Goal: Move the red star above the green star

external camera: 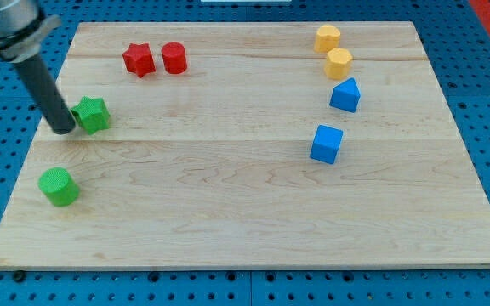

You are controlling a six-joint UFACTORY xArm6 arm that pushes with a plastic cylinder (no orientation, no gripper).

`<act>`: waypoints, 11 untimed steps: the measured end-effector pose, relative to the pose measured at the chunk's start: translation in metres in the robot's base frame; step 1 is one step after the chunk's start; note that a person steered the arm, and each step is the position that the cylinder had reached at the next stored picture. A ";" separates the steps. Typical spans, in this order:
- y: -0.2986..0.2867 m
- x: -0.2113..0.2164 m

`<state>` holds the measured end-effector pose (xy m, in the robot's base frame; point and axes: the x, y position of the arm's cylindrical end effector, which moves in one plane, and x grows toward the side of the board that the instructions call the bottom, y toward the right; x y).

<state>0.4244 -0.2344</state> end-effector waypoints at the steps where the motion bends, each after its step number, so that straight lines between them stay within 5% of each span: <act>1: -0.012 -0.002; 2: -0.070 -0.003; 4: 0.031 -0.082; 5: 0.091 -0.082; 7: 0.102 -0.146; 9: 0.051 -0.147; 10: 0.092 -0.117; 11: 0.153 -0.132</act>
